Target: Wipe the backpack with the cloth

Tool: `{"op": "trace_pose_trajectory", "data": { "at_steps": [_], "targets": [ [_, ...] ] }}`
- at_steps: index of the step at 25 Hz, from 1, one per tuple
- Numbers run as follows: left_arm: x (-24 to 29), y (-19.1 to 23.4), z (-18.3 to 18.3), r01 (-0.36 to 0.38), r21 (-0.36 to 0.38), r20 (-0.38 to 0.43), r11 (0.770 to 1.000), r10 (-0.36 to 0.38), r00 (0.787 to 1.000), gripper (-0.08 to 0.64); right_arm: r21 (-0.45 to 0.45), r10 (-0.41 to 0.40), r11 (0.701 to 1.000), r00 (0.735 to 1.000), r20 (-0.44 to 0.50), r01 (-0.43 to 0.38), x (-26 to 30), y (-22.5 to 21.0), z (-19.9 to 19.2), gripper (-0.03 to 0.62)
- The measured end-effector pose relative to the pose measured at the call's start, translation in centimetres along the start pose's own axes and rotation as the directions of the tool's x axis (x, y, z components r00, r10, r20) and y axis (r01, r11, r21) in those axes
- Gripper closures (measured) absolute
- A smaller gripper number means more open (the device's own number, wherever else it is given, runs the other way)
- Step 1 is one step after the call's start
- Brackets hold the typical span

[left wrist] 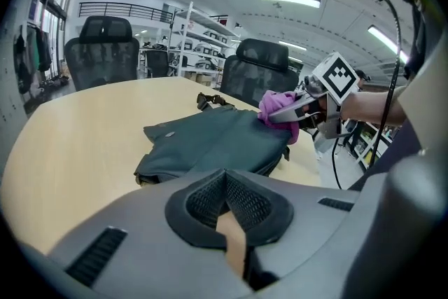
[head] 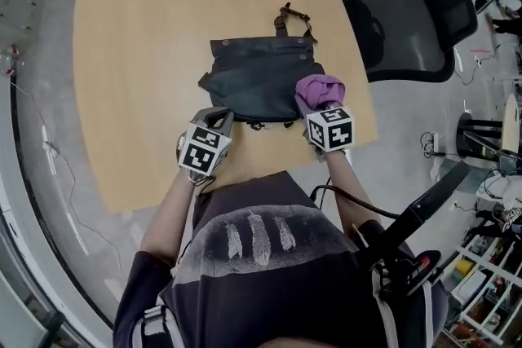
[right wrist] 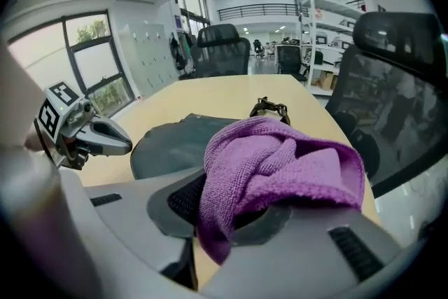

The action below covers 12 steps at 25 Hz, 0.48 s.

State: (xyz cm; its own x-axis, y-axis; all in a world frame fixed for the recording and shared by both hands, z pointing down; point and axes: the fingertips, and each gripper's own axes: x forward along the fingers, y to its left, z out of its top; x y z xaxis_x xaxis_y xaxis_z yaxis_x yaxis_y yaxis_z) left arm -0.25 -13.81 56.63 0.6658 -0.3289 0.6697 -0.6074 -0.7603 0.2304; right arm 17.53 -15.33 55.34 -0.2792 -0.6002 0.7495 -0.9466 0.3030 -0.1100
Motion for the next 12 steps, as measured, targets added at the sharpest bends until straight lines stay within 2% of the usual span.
{"op": "trace_pose_trajectory", "data": {
  "at_steps": [5, 8, 12],
  "targets": [
    [0.3, 0.1, -1.4, 0.083, 0.015, 0.018, 0.996, -0.083, 0.996, 0.554, -0.104, 0.02, 0.994, 0.994, -0.104, -0.031, 1.8, 4.2, 0.5, 0.523],
    [-0.3, 1.0, -2.1, 0.095, 0.017, 0.027, 0.995, -0.095, 0.995, 0.554, -0.164, 0.027, 0.985, 0.99, -0.14, -0.05, 2.9, 6.7, 0.7, 0.523],
    [-2.0, 2.7, -2.6, 0.09, -0.011, 0.044, 0.996, -0.09, 0.995, 0.554, -0.188, 0.105, 0.973, 0.982, -0.156, -0.134, 4.4, 11.0, 1.4, 0.523]
  ]
}}
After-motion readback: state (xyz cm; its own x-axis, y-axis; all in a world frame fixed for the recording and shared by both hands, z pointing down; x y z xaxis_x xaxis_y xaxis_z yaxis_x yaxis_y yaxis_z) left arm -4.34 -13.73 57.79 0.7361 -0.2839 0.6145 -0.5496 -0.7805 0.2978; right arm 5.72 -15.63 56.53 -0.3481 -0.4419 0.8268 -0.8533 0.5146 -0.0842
